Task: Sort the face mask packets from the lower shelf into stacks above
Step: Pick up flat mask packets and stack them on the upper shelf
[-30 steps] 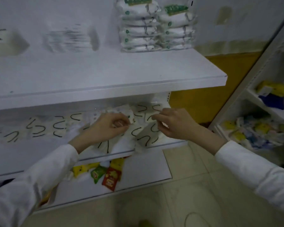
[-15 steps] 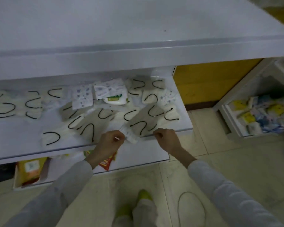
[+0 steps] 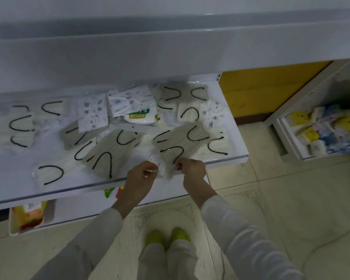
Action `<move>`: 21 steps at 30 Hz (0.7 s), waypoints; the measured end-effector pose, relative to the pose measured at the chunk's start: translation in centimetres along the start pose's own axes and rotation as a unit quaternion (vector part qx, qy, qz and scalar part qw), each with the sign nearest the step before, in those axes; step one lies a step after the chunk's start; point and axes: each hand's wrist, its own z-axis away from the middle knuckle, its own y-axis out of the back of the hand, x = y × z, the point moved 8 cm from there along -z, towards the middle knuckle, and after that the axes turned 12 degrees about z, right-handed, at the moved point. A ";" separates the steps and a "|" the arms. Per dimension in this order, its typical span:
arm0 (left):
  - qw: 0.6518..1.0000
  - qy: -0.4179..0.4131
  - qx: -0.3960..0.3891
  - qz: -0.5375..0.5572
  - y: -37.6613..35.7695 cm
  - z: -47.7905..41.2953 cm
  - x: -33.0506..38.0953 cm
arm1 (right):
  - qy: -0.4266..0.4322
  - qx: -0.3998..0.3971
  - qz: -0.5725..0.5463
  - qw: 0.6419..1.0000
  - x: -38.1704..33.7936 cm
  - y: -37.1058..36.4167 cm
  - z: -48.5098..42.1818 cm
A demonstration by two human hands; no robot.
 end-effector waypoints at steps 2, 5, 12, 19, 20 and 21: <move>1.000 -0.007 -0.007 0.005 -0.1 0.0 -0.3 | -0.015 0.005 -0.051 0.999 0.3 0.4 0.6; 1.000 -0.012 0.004 0.025 0.2 -0.2 -0.6 | -0.024 0.011 -0.114 0.993 0.5 1.1 1.4; 0.995 -0.016 -0.008 0.095 -0.2 -0.9 0.6 | -0.024 0.018 -0.089 0.996 -0.2 1.4 0.8; 0.996 -0.034 -0.016 0.077 0.2 -1.5 0.6 | -0.012 0.108 -0.007 0.994 -2.6 0.8 0.0; 0.997 -0.032 -0.015 0.074 0.4 -1.5 0.4 | -0.020 0.120 -0.002 0.993 -2.8 0.8 0.0; 0.996 -0.030 -0.012 0.078 0.6 -1.5 0.3 | -0.025 0.138 0.008 0.990 -3.1 0.7 0.2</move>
